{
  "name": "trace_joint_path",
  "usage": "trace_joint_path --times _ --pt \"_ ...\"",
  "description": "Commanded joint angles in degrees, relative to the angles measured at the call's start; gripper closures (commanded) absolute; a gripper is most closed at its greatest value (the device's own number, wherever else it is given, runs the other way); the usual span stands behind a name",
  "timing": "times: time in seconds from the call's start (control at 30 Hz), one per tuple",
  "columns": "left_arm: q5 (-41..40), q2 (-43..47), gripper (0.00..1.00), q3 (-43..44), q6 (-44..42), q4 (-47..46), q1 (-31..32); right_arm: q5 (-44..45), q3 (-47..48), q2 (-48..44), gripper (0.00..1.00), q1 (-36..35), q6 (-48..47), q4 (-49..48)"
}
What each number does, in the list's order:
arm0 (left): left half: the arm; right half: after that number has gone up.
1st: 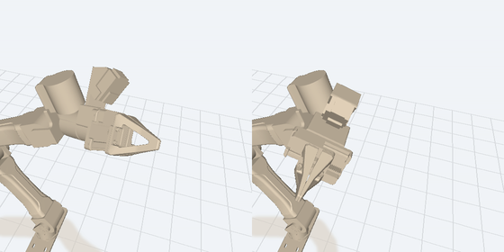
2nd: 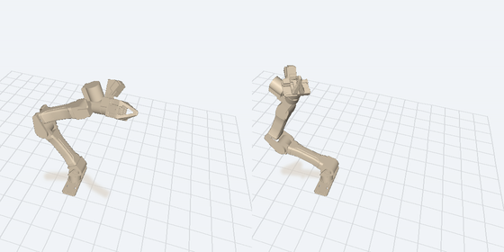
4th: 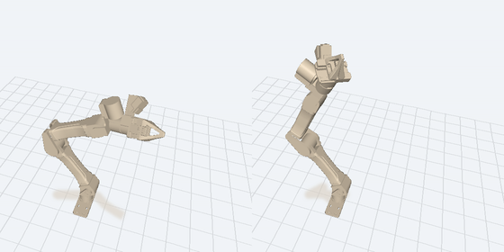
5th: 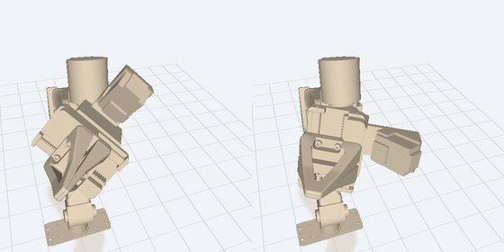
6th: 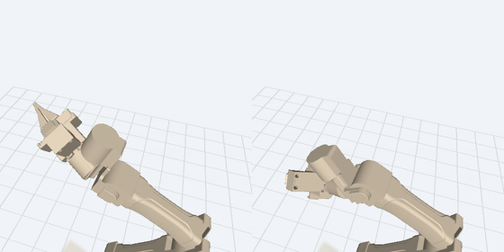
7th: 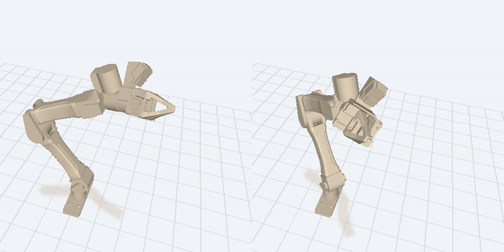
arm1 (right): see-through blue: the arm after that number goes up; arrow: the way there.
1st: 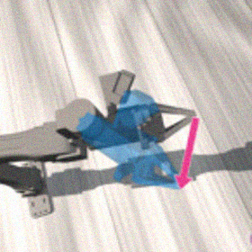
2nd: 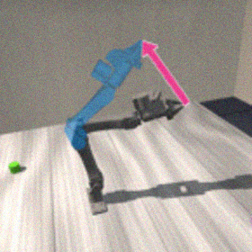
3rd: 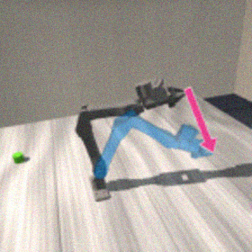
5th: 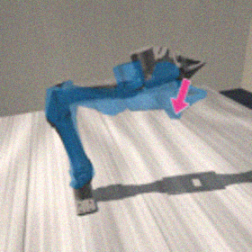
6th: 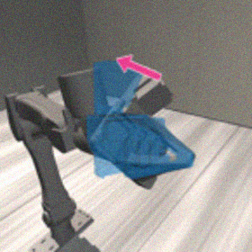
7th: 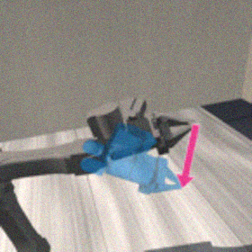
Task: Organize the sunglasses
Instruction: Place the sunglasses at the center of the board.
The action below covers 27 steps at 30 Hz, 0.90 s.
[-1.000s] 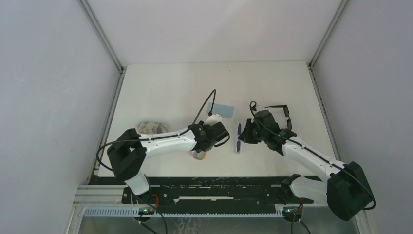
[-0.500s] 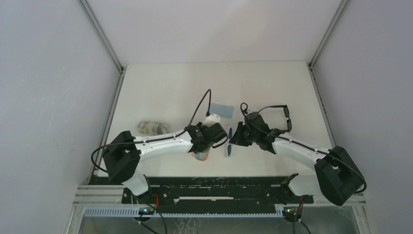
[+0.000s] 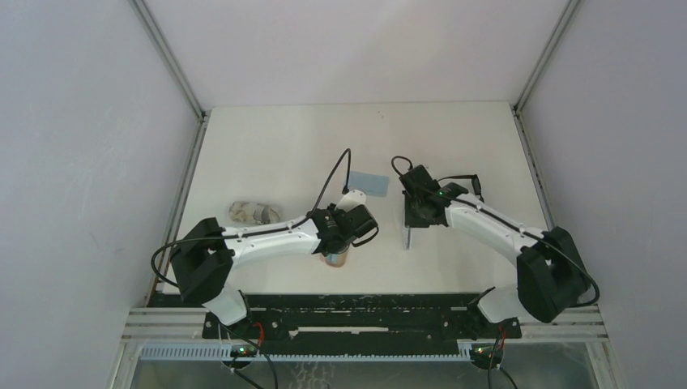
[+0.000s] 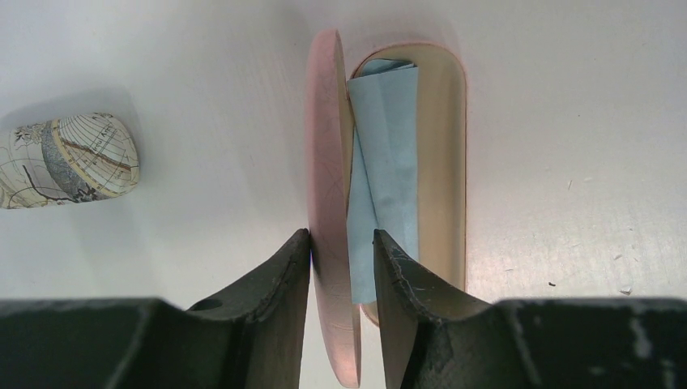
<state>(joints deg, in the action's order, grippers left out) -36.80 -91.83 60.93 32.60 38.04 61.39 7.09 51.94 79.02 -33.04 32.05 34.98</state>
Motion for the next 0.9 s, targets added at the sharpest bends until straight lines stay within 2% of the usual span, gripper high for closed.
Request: trace_joint_path --times 0.0,0.3,0.43,0.67,0.87 --pt "0.05 2.77 0.61 -0.63 0.88 -1.28 0.4 11.14 4.84 6.49 1.0 -0.09 -4.29 14.07" --pt "-0.12 3.01 0.61 -0.72 0.89 -1.04 0.36 21.18 10.72 15.82 0.99 -1.83 -4.23 22.44" --pt "-0.19 3.01 0.62 -0.63 0.75 -1.04 0.4 23.65 12.05 18.28 0.92 -2.82 -4.56 23.46" --pt "-0.21 3.11 0.62 -0.98 1.27 -1.04 0.4 24.37 12.14 19.88 0.72 -4.19 -4.86 22.65" --pt "-0.19 3.35 0.62 -1.2 1.72 -1.08 0.34 24.29 12.14 17.12 0.71 -4.58 -4.77 21.41"
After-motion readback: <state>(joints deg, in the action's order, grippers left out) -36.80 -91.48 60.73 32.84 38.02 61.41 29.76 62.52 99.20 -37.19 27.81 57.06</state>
